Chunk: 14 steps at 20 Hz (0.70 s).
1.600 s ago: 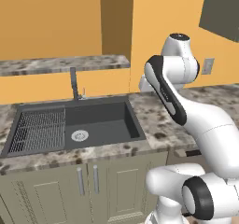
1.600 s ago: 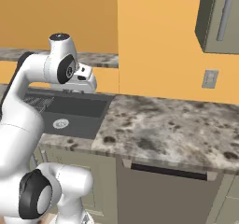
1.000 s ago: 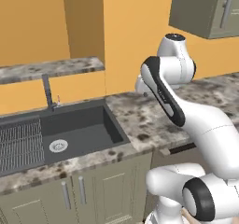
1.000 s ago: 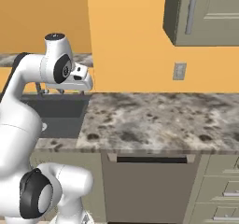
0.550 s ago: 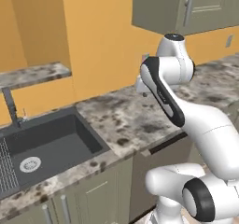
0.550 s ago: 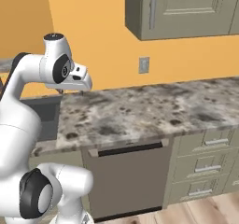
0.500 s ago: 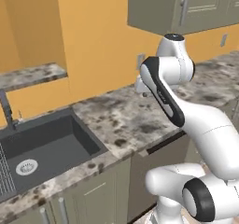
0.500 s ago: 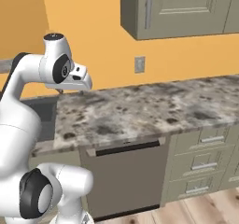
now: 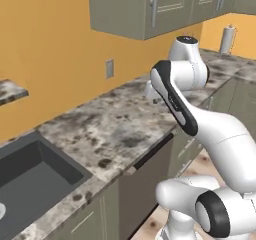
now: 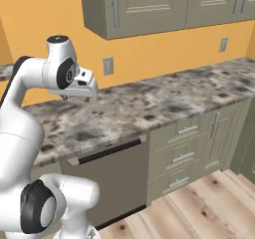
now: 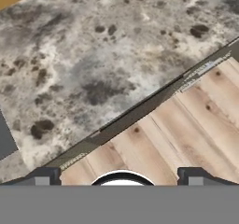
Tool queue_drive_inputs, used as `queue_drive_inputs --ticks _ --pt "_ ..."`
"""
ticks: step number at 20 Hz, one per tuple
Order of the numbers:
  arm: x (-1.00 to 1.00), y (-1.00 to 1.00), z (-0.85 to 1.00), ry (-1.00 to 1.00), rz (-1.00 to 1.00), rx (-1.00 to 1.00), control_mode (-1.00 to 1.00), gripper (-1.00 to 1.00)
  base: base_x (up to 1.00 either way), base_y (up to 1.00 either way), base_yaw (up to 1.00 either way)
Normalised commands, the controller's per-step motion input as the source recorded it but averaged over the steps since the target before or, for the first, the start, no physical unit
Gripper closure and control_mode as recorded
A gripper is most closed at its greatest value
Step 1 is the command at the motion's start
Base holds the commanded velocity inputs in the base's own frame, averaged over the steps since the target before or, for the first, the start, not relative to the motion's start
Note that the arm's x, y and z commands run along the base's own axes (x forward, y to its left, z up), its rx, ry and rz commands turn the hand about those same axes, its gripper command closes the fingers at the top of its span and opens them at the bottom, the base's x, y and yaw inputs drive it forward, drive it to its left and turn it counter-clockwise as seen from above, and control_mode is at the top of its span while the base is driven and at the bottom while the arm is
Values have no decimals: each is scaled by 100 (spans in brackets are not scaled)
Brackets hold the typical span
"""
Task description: Open the dishwasher door and pull out the top rack.
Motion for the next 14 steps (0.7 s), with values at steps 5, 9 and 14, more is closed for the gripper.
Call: queue_drive_inputs --ticks 5,9,14 --pt "0 0 0 0 0 0 100 -100 -53 9 -29" --pt "0 0 0 0 0 0 100 -100 -60 26 -25" --pt "0 2 0 0 -7 3 -100 -100 -12 16 -12"
